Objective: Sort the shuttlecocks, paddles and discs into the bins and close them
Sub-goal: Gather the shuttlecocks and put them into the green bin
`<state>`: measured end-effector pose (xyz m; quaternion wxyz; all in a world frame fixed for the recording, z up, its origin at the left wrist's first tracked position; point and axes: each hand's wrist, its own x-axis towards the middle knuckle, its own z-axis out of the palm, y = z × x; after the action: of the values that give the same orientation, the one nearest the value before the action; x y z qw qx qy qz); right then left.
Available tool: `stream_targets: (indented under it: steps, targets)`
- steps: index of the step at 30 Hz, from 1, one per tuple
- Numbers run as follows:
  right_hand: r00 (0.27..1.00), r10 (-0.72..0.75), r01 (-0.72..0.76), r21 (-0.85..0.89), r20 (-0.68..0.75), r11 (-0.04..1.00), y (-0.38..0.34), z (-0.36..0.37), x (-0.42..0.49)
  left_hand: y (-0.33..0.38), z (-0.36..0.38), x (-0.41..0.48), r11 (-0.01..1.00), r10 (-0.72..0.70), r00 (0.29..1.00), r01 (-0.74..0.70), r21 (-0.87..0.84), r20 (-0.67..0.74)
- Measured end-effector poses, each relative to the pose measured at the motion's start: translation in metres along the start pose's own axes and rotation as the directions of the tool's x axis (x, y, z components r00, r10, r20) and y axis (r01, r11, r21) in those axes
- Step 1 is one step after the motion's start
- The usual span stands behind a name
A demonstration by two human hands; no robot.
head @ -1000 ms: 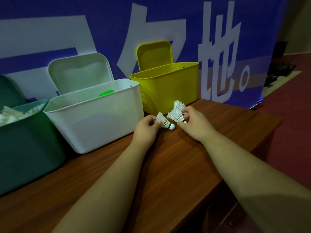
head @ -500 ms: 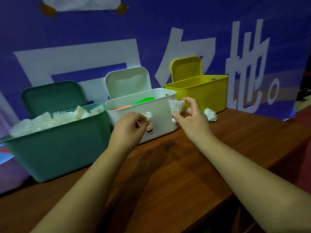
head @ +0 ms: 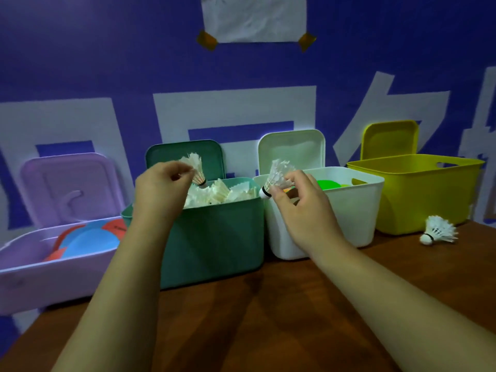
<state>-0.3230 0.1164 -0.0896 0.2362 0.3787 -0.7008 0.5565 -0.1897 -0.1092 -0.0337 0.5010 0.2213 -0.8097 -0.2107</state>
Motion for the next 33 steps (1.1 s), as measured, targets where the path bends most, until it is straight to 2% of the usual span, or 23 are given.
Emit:
stream_targets:
  steps: [4,7,10,12,15,16,17,19,20,22,25,28,33]
  targets:
    - [0.999,0.018,-0.019,-0.035,-0.032,0.999,0.000,0.030,0.025,-0.017,0.009,0.001,1.000,-0.004,0.987,0.002,0.013,0.161]
    - [0.992,0.095,-0.097,-0.011,-0.077,0.995,0.000,0.050,0.050,-0.021,0.012,0.003,0.999,0.029,0.992,-0.031,0.017,0.126]
    - [0.981,0.196,-0.196,-0.026,-0.015,0.980,0.002,0.071,0.075,-0.022,0.010,0.006,0.999,0.014,0.995,-0.009,-0.051,0.103]
    - [0.971,0.236,-0.233,-0.082,0.033,0.969,0.004,0.084,0.089,-0.024,0.012,0.007,1.000,0.007,0.988,-0.011,0.028,0.153]
    - [0.974,0.222,-0.219,-0.049,0.047,0.974,0.008,0.095,0.098,-0.029,0.019,0.007,0.984,-0.031,0.978,-0.006,0.176,0.204]
    - [0.979,0.193,-0.187,-0.083,0.066,0.979,0.010,0.097,0.100,-0.030,0.021,0.007,0.977,-0.042,0.977,-0.003,0.212,0.209]
    - [0.977,0.167,-0.139,-0.190,0.136,0.972,0.013,0.099,0.100,-0.032,0.022,0.006,0.971,-0.051,0.977,0.000,0.237,0.207]
    - [0.918,0.233,-0.070,-0.449,0.320,0.891,0.015,0.102,0.099,-0.031,0.024,0.005,0.968,-0.039,0.984,-0.005,0.249,0.172]
    - [0.893,0.269,-0.061,-0.495,0.361,0.867,0.014,0.102,0.100,-0.030,0.025,0.005,0.971,-0.018,0.991,-0.014,0.237,0.134]
    - [0.909,0.230,-0.059,-0.440,0.346,0.896,0.012,0.099,0.104,-0.027,0.029,0.004,0.986,0.039,0.999,-0.041,0.162,0.019]
    - [0.941,0.184,-0.110,-0.255,0.284,0.961,0.003,0.086,0.105,-0.023,0.037,0.000,0.994,0.104,0.985,-0.097,0.057,-0.139]
    - [0.922,0.237,-0.193,-0.167,0.306,0.967,-0.001,0.076,0.100,-0.018,0.041,-0.003,0.995,0.104,0.977,-0.100,0.027,-0.184]
    - [0.918,0.268,-0.211,-0.212,0.293,0.954,0.004,0.071,0.098,-0.015,0.035,0.002,0.997,0.041,0.977,-0.028,0.066,-0.208]
